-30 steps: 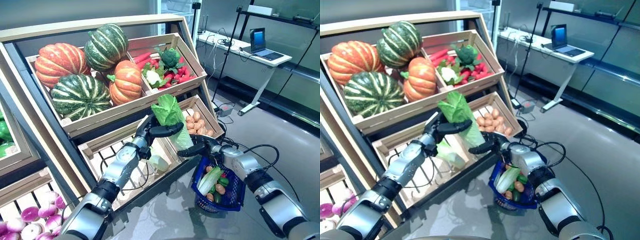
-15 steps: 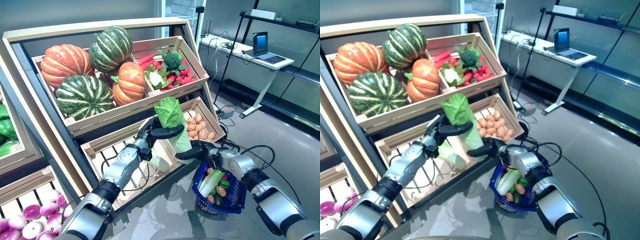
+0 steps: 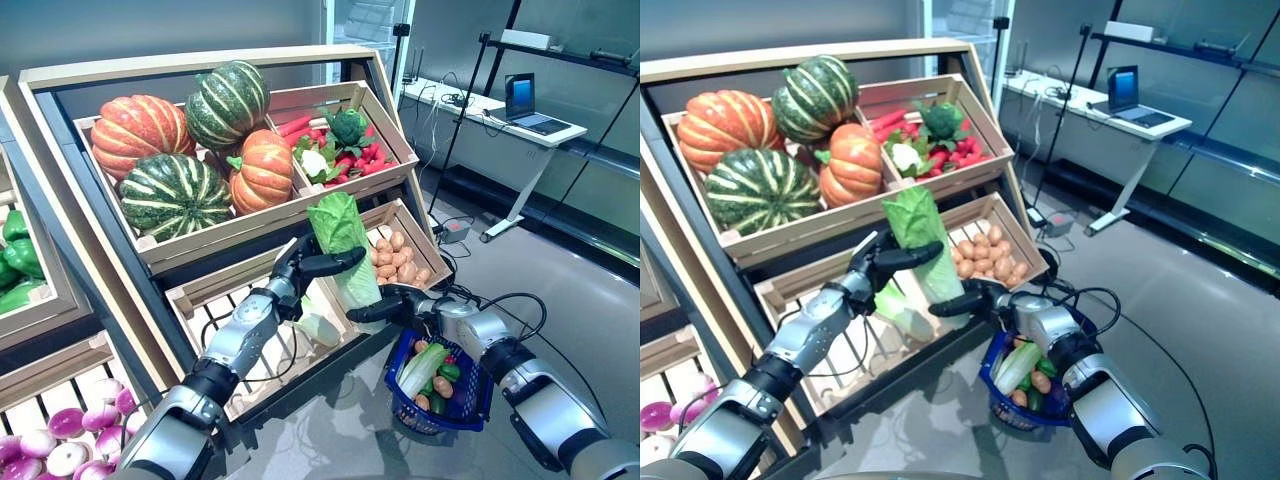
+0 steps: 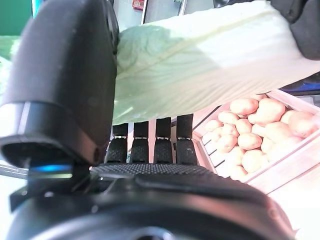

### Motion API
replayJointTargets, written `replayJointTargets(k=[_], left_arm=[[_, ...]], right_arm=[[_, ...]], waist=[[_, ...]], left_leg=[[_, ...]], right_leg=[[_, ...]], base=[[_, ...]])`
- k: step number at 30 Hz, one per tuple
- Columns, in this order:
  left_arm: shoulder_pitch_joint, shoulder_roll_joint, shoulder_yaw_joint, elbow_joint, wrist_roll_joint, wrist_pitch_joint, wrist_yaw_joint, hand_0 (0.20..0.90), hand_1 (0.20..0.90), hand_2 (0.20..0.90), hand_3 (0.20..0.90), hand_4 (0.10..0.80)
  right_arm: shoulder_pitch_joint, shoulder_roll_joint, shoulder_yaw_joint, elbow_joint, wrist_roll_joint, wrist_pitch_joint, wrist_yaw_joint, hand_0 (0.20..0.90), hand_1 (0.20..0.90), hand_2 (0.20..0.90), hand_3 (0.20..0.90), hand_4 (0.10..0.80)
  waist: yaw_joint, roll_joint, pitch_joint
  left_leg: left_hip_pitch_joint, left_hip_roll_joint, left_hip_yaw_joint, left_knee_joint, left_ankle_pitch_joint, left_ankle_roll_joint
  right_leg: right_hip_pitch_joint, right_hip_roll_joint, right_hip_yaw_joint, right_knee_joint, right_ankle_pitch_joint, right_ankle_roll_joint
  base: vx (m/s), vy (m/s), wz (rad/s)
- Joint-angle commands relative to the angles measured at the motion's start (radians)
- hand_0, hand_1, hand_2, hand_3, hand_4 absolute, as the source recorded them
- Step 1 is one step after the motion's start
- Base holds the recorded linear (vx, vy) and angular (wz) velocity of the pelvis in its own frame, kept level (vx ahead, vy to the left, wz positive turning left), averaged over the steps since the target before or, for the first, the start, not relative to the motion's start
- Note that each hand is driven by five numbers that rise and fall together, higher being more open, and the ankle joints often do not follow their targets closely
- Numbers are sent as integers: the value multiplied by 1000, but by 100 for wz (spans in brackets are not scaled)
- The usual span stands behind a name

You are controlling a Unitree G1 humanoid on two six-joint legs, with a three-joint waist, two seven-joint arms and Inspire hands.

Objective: Put vegetables into the basket

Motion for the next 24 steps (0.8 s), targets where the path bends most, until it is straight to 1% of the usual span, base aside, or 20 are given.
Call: replayJointTargets(k=[1,4,13,16,21,24], left_arm=[[-114,-123,-104,-160,-92,-40,-135,900,900,900,900,800],[-103,-111,-95,-160,-92,-48,-134,900,900,900,900,800],[-54,-29,15,-126,-40,-68,-87,900,900,900,900,800],[-33,-3,59,-112,-19,-82,-79,900,900,900,900,800],[-31,34,103,-98,9,-115,-54,900,900,900,900,800],[-38,55,131,-79,18,-134,-36,900,900,900,900,800]], right_arm=[[-256,26,-80,73,121,-95,-58,300,300,300,300,400],[-238,7,-85,72,111,-98,-56,300,300,300,300,400],[-94,-75,-155,87,102,-88,-52,300,300,300,300,400],[-37,-102,-190,121,72,-94,-28,300,300,300,300,400],[18,-139,-221,174,37,-102,-3,300,300,300,300,400],[48,-156,-244,222,30,-129,0,300,300,300,300,400]], waist=[[15,6,-41],[14,8,-41],[16,11,-32],[17,12,-31],[16,13,-26],[14,14,-21]], left_leg=[[-14,-58,-18,1,-103,54],[-14,-57,-15,1,-103,54],[-10,-53,-11,1,-101,53],[-11,-50,-9,1,-100,52],[-13,-46,-5,1,-96,49],[-13,-43,-2,1,-95,47]], right_leg=[[-9,46,13,1,-49,-71],[-10,46,14,1,-49,-70],[-7,46,11,1,-49,-70],[-9,46,10,1,-50,-69],[-10,48,9,1,-50,-69],[-9,49,6,1,-52,-69]], base=[[0,0,0],[0,0,0],[0,0,0],[0,0,0],[0,0,0],[0,-28,0]])
